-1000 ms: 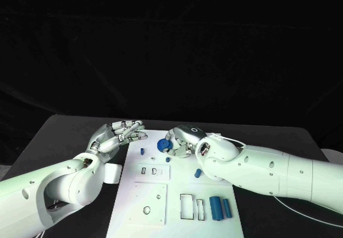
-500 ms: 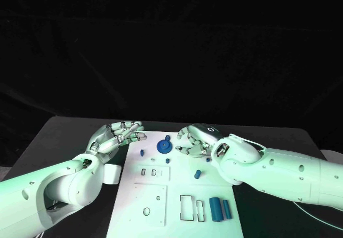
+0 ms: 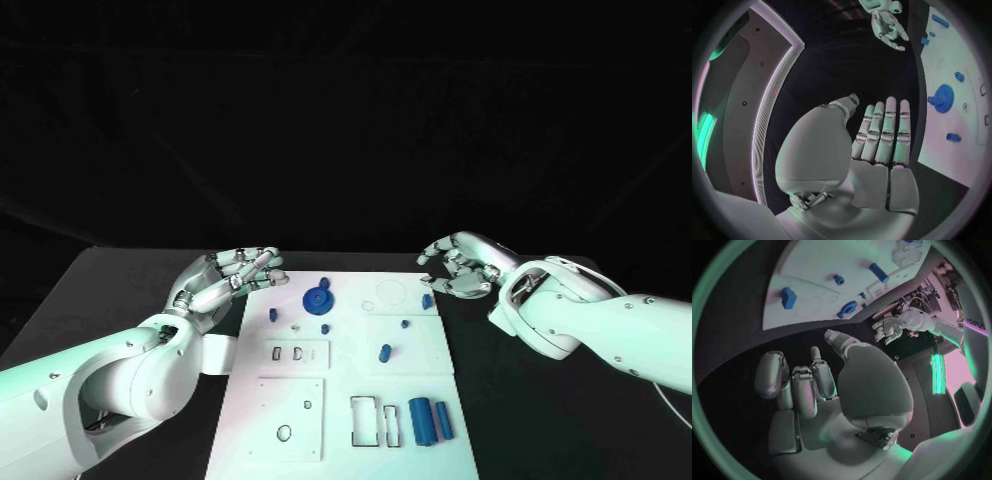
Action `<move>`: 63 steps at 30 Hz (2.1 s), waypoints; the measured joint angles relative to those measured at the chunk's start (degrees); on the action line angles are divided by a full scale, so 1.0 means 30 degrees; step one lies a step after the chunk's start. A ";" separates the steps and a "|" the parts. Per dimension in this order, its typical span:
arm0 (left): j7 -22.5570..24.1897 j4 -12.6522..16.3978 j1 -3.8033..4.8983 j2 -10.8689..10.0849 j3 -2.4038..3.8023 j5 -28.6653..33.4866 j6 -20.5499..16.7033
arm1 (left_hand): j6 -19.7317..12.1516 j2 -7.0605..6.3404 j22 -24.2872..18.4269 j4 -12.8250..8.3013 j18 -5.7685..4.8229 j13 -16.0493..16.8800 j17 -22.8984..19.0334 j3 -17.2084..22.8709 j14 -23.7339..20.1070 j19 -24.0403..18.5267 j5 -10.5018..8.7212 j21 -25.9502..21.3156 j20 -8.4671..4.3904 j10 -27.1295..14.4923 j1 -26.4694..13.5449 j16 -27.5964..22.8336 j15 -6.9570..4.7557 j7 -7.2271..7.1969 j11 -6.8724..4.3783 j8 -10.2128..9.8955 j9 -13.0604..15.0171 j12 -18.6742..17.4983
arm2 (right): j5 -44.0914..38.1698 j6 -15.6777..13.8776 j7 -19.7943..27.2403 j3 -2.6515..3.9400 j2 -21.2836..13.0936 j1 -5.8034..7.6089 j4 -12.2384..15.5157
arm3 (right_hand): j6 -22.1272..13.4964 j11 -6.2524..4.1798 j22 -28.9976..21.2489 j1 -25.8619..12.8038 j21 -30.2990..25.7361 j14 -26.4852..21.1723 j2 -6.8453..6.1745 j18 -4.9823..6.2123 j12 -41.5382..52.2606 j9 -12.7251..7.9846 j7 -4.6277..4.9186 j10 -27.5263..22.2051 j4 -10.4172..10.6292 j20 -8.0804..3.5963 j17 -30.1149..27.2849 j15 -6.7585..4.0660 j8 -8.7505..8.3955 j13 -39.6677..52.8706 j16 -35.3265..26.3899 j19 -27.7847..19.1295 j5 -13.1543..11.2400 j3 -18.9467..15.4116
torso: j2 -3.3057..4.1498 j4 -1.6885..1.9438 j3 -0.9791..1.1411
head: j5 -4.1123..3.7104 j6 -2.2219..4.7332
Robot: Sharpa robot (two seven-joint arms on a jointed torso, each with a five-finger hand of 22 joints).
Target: Assemble the parts on the task board
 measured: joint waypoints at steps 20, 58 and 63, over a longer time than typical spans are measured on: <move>0.0006 -0.0164 -0.0010 0.0107 0.0000 0.0034 0.0008 | 0.0000 -0.0001 -0.0015 0.0000 -0.0001 -0.0004 -0.0004 0.0000 0.0000 0.0000 0.0000 0.0000 0.0000 0.0000 0.0000 0.0001 0.0000 0.0000 0.0000 0.0000 0.0000 0.0000 | 0.1648 0.1563 0.2270 -0.0146 -0.0570 -0.1211 -0.1794 | -0.0068 0.0068 0.0057 0.0574 0.0000 0.0000 -0.0077 0.0001 0.0000 -0.0060 0.0067 -0.0068 -0.0648 0.0069 -0.0004 0.0000 -0.0278 -0.0004 0.0000 -0.0067 0.0000 0.0285 | -0.0059 -0.0053 0.0095 | -0.0280 -0.0137; 0.0003 -0.0163 -0.0009 0.0088 -0.0001 0.0073 0.0014 | 0.0000 -0.0001 -0.0013 0.0000 -0.0002 -0.0009 -0.0009 0.0000 0.0000 0.0000 0.0000 0.0000 0.0000 0.0000 0.0001 0.0004 0.0000 0.0000 0.0000 0.0000 0.0000 0.0000 | 0.1842 0.0962 0.2092 -0.0161 0.1135 -0.1942 -0.2771 | -0.0067 0.0067 0.0070 0.0463 -0.0079 -0.0003 0.0032 0.0001 0.0001 -0.0074 0.0064 -0.0067 -0.0645 0.0069 -0.0007 0.0136 -0.0366 0.0005 0.0000 -0.0066 -0.0084 0.0284 | -0.0062 -0.0081 0.0084 | 0.0057 -0.0276; 0.0001 -0.0166 -0.0009 0.0087 -0.0001 0.0085 0.0018 | 0.0000 -0.0001 -0.0013 0.0000 -0.0002 -0.0009 -0.0010 0.0000 0.0000 0.0000 0.0000 0.0000 0.0000 0.0000 0.0001 0.0005 0.0000 0.0000 0.0000 0.0000 -0.0001 0.0000 | 0.1878 0.0881 0.2080 -0.0161 0.1236 -0.1944 -0.2851 | 0.0002 0.0137 0.0125 0.0384 -0.0079 -0.0003 0.0111 0.0001 0.0000 -0.0075 0.0132 0.0003 -0.0610 0.0069 -0.0007 0.0136 -0.0366 0.0004 0.0000 -0.0066 -0.0084 0.0319 | -0.0064 -0.0082 0.0084 | 0.0070 -0.0289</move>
